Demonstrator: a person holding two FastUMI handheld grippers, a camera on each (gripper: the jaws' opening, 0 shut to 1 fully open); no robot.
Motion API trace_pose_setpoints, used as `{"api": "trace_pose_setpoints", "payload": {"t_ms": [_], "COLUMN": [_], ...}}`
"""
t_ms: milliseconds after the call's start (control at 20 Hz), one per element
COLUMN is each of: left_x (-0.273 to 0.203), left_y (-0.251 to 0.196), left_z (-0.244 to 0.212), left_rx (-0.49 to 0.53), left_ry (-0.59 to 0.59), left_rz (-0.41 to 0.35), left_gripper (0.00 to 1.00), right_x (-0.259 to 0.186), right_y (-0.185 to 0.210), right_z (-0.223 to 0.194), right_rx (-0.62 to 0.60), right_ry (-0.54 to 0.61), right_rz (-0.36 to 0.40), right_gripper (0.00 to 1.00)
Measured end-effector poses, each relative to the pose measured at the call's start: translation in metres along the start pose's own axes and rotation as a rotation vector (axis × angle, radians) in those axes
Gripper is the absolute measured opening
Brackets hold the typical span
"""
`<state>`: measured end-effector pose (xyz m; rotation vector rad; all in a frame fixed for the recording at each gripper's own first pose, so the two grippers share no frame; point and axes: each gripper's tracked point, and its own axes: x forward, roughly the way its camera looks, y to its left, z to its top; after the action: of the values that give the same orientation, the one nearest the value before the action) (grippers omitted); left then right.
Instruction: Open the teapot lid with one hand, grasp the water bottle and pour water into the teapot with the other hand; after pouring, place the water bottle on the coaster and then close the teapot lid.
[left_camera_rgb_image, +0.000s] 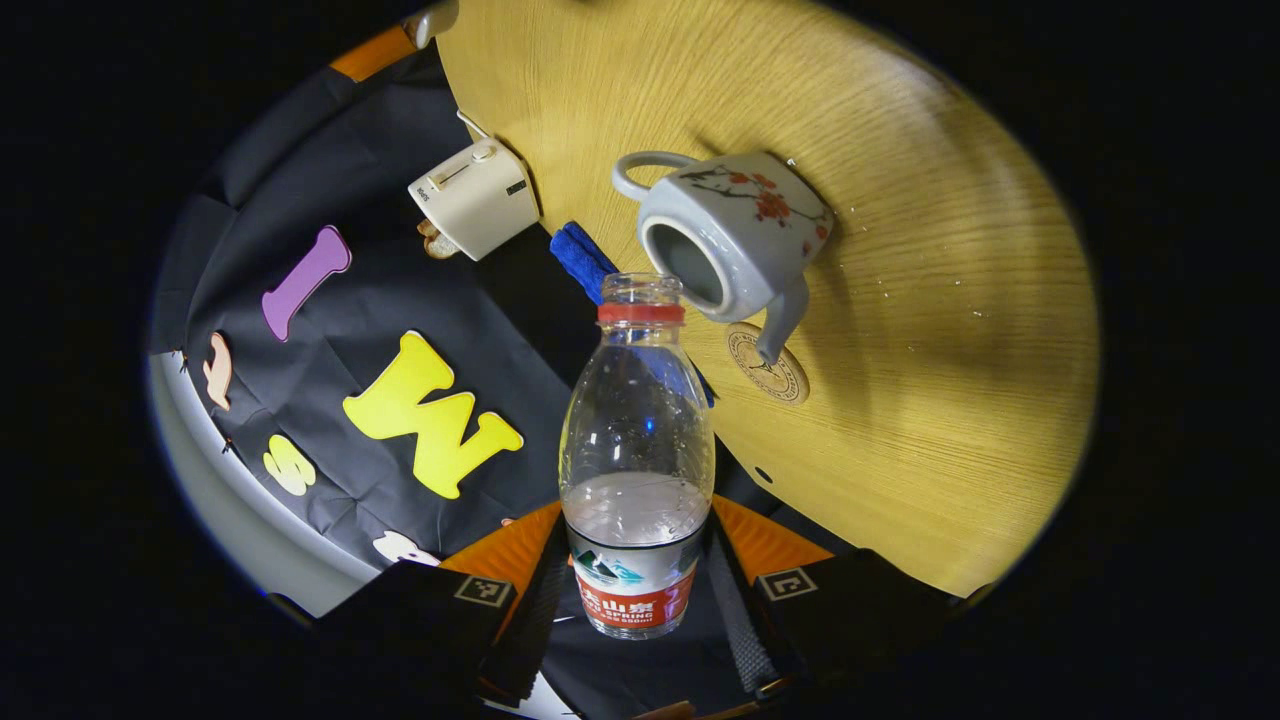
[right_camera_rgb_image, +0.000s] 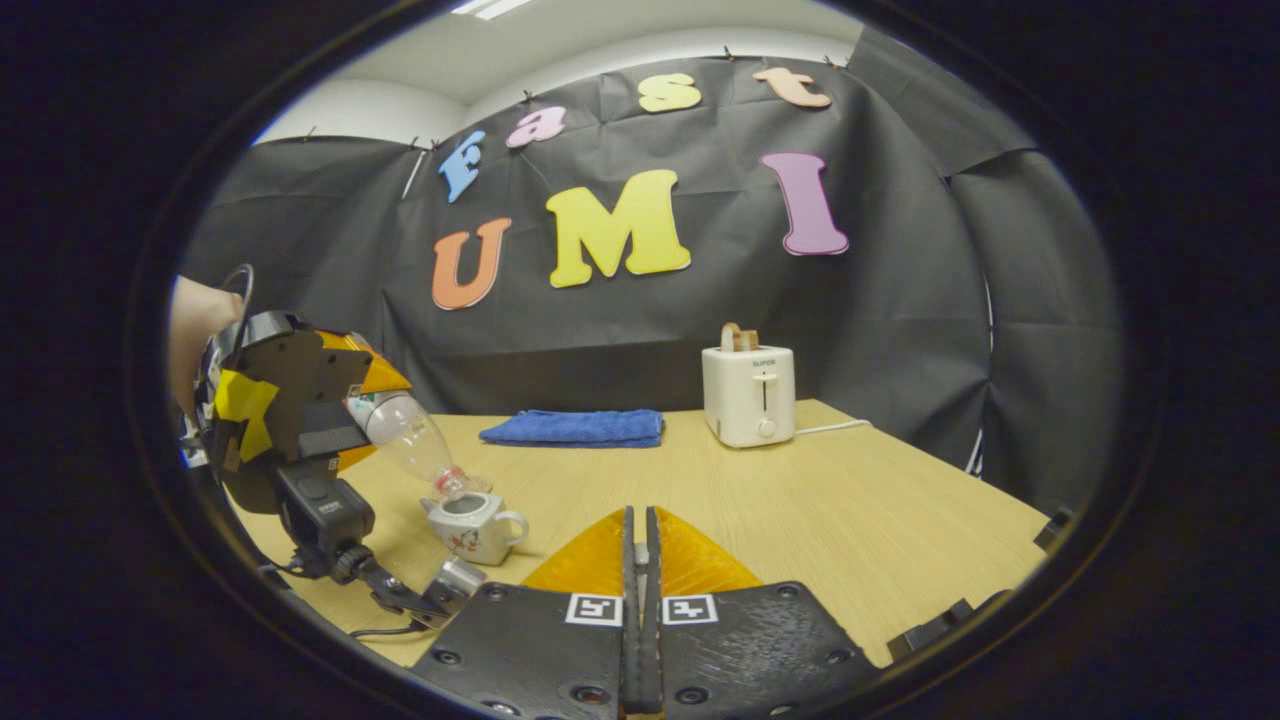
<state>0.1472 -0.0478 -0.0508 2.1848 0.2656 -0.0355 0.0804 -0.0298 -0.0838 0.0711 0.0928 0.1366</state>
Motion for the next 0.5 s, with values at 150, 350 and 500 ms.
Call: {"api": "trace_pose_setpoints", "payload": {"t_ms": [150, 350, 500], "left_x": [0.003, 0.007, 0.013], "left_y": [0.006, 0.012, 0.014], "left_z": [-0.002, -0.007, -0.012], "left_rx": [-0.038, -0.244, -0.462], "left_ry": [-0.003, -0.038, -0.073], "left_rz": [0.024, 0.066, 0.054], "left_gripper": [0.74, 0.74, 0.74], "right_x": [0.002, 0.001, -0.001], "right_y": [0.001, -0.002, -0.004], "right_z": [-0.004, -0.002, 0.002], "right_rx": [-0.007, -0.012, -0.011], "right_ry": [0.008, 0.002, -0.008], "right_rz": [0.001, -0.009, -0.020], "right_gripper": [0.00, 0.00, 0.00]}}
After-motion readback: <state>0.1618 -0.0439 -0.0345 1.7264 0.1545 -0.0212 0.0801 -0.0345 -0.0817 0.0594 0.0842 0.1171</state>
